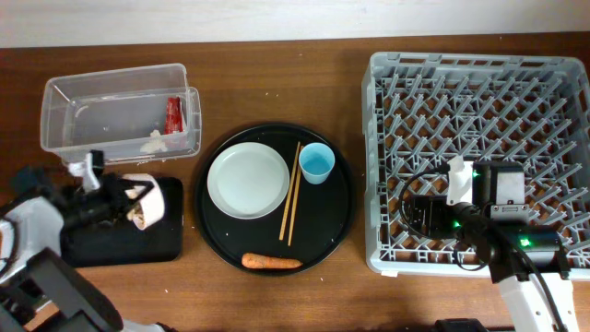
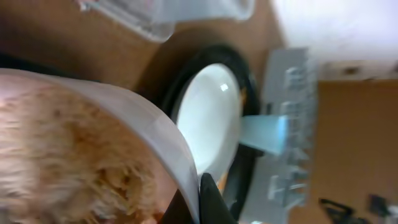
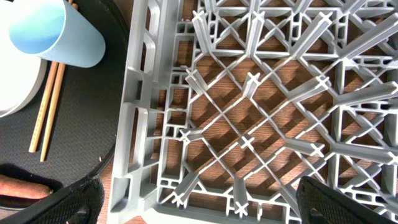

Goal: Sort waste into correct bins and load items into the dishwasher rack
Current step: 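Carry the pink bowl over the black tray and tip out the food, then shake the tilted pink bowl over the black tray with left gripper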

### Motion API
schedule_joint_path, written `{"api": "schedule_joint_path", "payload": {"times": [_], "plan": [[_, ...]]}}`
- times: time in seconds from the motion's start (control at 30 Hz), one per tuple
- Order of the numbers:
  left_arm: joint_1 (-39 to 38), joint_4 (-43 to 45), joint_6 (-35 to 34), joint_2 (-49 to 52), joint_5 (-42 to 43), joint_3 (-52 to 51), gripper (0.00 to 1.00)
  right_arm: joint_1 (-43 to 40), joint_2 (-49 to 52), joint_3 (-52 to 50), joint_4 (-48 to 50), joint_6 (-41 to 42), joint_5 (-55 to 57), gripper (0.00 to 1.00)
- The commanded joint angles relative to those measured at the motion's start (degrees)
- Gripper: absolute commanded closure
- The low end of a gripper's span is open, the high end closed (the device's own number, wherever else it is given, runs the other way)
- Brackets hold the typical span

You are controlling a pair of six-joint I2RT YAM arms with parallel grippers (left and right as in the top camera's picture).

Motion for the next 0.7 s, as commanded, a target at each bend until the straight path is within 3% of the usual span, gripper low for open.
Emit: {"api": "schedule_joint_path", "payload": {"times": [0.0,0.17,0.67], "plan": [[3.5,0.1,2.3,-0.7,12.3,-1.2,1.0,-0.3,-0.2,0.8,0.0,0.2,-0.5,0.02],[5.8,-4.3,2.3,-0.7,14.6,-1.4,1.0,-0.3,-0.2,0.8,-0.2,0.2,-0.5,0.02],[8.0,-5.6,0.8,-0.7,15.5,-1.4,1.0,-0.3,-0.2,0.8,-0.2,0.2,-0.5,0.02]]}}
